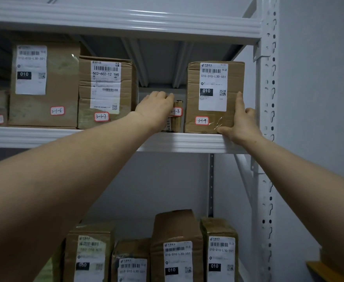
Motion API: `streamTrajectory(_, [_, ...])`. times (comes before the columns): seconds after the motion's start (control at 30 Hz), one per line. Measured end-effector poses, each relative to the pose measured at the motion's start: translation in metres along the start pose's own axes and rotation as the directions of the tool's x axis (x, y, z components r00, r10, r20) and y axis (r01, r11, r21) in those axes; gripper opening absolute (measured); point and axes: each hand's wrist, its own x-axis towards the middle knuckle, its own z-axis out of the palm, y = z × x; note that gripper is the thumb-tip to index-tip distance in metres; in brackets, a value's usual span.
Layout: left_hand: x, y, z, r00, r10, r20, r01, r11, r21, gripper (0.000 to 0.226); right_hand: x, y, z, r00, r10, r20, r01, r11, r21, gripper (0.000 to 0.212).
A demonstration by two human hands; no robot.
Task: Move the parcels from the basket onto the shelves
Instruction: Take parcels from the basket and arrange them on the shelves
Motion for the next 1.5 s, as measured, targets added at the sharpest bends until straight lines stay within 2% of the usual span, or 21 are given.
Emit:
streamTrajectory(0.07, [-0.005,-0.003,-0.005,1.000,-0.002,-0.024,0.002,1.000,0.008,0.083,-0.008,-0.009,0.003,0.992,-0.045,-0.115,0.037,0.997,-0.072,0.103])
streamTrajectory(0.17, [-0.019,-0.013,-0.013,0.998,-0.030,-0.052,0.030,1.000,-0.006,0.081,-0.024,-0.032,0.014,0.946,-0.236,-0.221,0.209,0.968,-0.141,0.087])
streamTrajectory(0.37, [-0.067,-0.064,-0.008,0.967,-0.174,-0.185,0.158,0.983,-0.095,0.054,-0.054,-0.090,0.052,0.873,-0.471,-0.130,0.470,0.882,-0.039,0.071])
streamTrajectory(0.47, [-0.092,-0.103,-0.003,0.907,-0.363,-0.213,0.330,0.928,-0.176,0.059,-0.066,-0.124,0.074,0.850,-0.524,-0.058,0.526,0.850,0.021,0.060])
streamTrajectory(0.53, [-0.105,-0.128,-0.001,0.847,-0.509,-0.152,0.466,0.849,-0.249,0.073,-0.072,-0.147,0.091,0.842,-0.538,-0.036,0.540,0.841,0.034,0.058])
streamTrajectory(0.6, [-0.112,-0.150,0.002,0.798,-0.598,-0.068,0.554,0.774,-0.305,0.086,-0.076,-0.169,0.108,0.842,-0.540,-0.017,0.540,0.841,0.020,0.058])
streamTrajectory(0.67, [-0.114,-0.172,0.006,0.783,-0.621,-0.030,0.580,0.747,-0.325,0.091,-0.075,-0.190,0.127,0.852,-0.524,-0.006,0.524,0.852,0.008,0.053])
streamTrajectory(0.77, [-0.115,-0.199,0.014,0.798,-0.603,0.010,0.572,0.751,-0.330,0.088,-0.072,-0.217,0.147,0.893,-0.447,-0.059,0.450,0.892,0.043,0.044])
streamTrajectory(0.87, [-0.115,-0.218,0.021,0.826,-0.564,0.018,0.538,0.778,-0.324,0.085,-0.075,-0.233,0.156,0.882,-0.452,-0.130,0.439,0.891,-0.117,0.031])
streamTrajectory(0.97, [-0.114,-0.230,0.026,0.843,-0.536,0.034,0.517,0.793,-0.322,0.087,-0.079,-0.244,0.160,0.921,-0.363,-0.141,0.343,0.928,-0.148,0.024])
streamTrajectory(1.1, [-0.109,-0.237,0.025,0.843,-0.536,0.047,0.520,0.790,-0.325,0.095,-0.082,-0.252,0.163,0.947,-0.306,-0.098,0.282,0.937,-0.209,0.022])
streamTrajectory(1.23, [-0.102,-0.239,0.025,0.830,-0.554,0.063,0.541,0.774,-0.329,0.106,-0.082,-0.257,0.165,0.959,-0.274,-0.072,0.257,0.947,-0.193,0.023])
streamTrajectory(1.5, [-0.095,-0.239,0.028,0.838,-0.540,0.077,0.529,0.770,-0.356,0.106,-0.075,-0.259,0.169,0.971,-0.239,-0.018,0.234,0.960,-0.153,0.029])
